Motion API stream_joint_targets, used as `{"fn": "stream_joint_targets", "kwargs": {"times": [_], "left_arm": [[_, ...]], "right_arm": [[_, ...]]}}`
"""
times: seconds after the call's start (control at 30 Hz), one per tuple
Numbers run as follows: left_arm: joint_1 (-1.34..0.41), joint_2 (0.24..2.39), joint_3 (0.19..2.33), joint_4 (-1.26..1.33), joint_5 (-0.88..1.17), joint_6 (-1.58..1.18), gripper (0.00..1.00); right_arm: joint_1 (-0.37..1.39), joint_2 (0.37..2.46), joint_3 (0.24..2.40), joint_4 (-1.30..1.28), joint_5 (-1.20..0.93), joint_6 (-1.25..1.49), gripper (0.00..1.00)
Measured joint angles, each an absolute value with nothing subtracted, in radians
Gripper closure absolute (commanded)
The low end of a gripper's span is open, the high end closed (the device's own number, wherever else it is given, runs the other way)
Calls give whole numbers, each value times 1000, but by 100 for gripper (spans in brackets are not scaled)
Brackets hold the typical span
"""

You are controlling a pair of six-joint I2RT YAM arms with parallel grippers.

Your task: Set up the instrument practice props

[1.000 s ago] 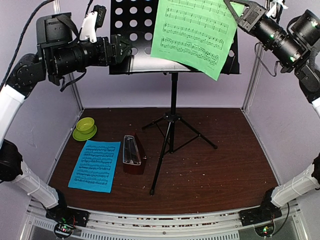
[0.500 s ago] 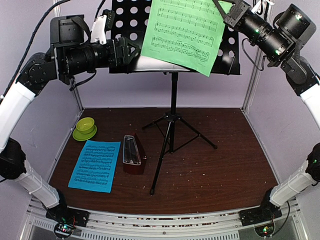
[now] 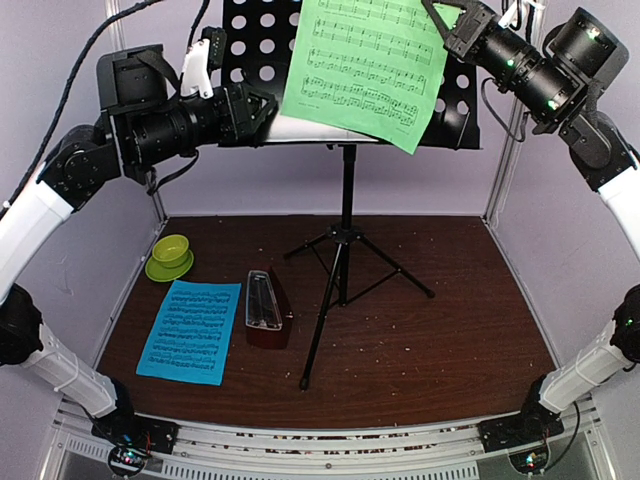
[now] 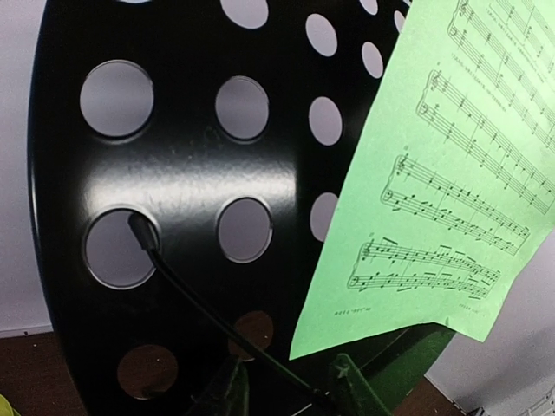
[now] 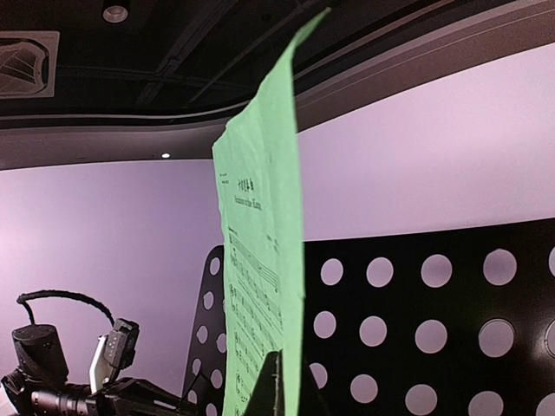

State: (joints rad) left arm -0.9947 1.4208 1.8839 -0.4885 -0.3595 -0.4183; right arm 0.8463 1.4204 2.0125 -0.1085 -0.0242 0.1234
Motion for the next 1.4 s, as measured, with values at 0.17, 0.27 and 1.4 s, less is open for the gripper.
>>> {"fn": "stream_joint_targets", "kwargs": {"times": [0.17, 0.27, 1.4], "left_arm": [[-995, 1417, 1869, -467, -352, -426, 81], [-995, 1406, 1851, -450, -353, -433, 88], [-996, 1232, 1562, -238, -360, -414, 92]], "right_arm": [[846, 1421, 2012, -109, -24, 112, 100], [846, 1424, 2012, -108, -24, 108, 100], [844, 1491, 2038, -124, 4, 101, 100]]}}
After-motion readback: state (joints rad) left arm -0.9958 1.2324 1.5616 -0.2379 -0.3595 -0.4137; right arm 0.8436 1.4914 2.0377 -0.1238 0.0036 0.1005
